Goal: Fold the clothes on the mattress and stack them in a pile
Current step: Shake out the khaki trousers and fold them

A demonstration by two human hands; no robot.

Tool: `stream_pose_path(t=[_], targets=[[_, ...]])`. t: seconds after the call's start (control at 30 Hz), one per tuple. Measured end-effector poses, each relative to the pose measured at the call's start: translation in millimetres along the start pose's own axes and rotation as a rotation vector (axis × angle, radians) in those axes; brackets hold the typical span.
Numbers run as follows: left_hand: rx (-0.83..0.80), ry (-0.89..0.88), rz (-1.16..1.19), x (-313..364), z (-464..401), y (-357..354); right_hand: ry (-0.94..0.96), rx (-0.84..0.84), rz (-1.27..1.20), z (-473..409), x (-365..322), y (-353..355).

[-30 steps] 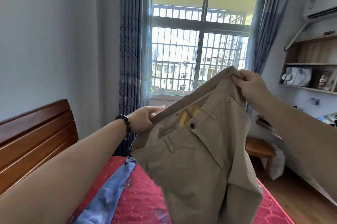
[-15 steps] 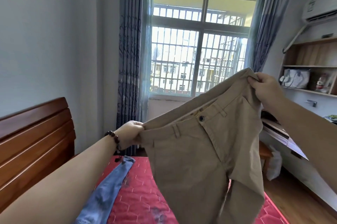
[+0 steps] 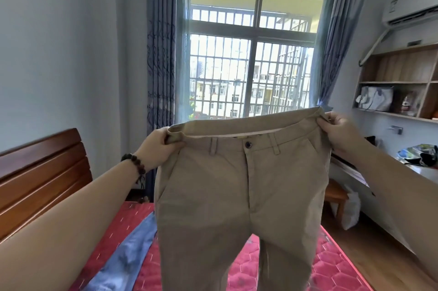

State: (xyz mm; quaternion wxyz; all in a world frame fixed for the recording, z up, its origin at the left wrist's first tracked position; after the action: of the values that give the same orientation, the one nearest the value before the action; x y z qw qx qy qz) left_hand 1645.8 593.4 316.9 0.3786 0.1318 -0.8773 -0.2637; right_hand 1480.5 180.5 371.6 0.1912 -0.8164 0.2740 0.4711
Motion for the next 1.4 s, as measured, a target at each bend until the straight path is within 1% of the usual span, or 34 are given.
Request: stream_pose_path(t=[0.1,0.27,0.33,0.4,0.5,0.57,0.67,0.73,0.8,0.9,0.97,1.07,1.13,1.2,1.27,1.3,1.33,1.4], targets=[[0.099,0.0,0.009,2.6,-3.3,15.1,-0.005,-0.045,-0.071,4.2,-1.9,3.9],[0.112,0.02,0.178,15.1,-5.3,32.6,-0.018,-0.151,-0.115,10.5,-10.0,7.7],[0.09,0.07,0.29,17.2,-8.7,36.9,-0.034,-0.192,-0.158,11.4,-12.2,4.4],[0.098,0.136,0.352,17.3,-10.1,43.5,-0.049,-0.225,-0.215,11.9,-15.4,1.1],[0.183,0.277,0.414,10.9,-5.2,53.7,-0.083,-0.254,-0.293,11.5,-18.3,1.2],[0.208,0.305,0.441,10.3,-0.6,57.1,-0.101,-0.275,-0.337,11.8,-18.6,0.2],[0.199,0.318,0.532,11.4,3.1,57.3,-0.146,-0.267,-0.35,15.3,-18.3,-7.3],[0.185,0.323,0.59,16.2,3.7,57.0,-0.188,-0.186,-0.332,19.8,-19.2,-10.7],[0.177,0.315,0.574,22.1,2.3,56.9,-0.262,-0.143,-0.379,26.5,-18.6,-14.8],[0.177,0.308,0.561,27.7,1.4,59.8,-0.315,-0.23,-0.454,37.7,-19.6,-23.2],[0.195,0.296,0.593,28.1,2.7,64.9,-0.287,-0.259,-0.439,41.6,-17.1,-21.9],[0.223,0.271,0.609,27.1,7.7,69.0,-0.169,-0.298,-0.387,42.8,-12.8,-17.1],[0.227,0.254,0.573,31.4,8.5,72.6,-0.071,-0.306,-0.313,40.8,-14.7,-13.6],[0.242,0.186,0.572,43.0,8.0,83.6,0.072,-0.227,-0.242,34.8,-24.3,-3.8],[0.278,0.12,0.634,53.0,10.6,93.8,0.204,-0.093,-0.241,32.1,-31.7,10.7],[0.292,0.118,0.622,53.1,15.5,93.0,0.241,-0.04,-0.225,33.9,-29.1,15.5],[0.3,0.155,0.528,48.2,22.3,86.5,0.254,-0.013,-0.155,38.9,-22.0,16.3],[0.256,0.244,0.25,36.2,37.1,61.8,0.255,-0.033,0.132,50.5,-2.6,9.2]])
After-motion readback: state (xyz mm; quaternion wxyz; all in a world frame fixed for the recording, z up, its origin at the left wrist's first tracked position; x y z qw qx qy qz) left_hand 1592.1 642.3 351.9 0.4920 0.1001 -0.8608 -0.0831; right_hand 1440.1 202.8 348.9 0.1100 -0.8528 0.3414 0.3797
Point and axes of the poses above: each hand's wrist, its own z-axis away from the middle knuckle, its own y-axis out of the back of the hand, x = y × z, the point moved 6 cm from there along -z, towards the middle knuckle, and after that the axes turned 12 degrees about -z, right-handed, at the moved point
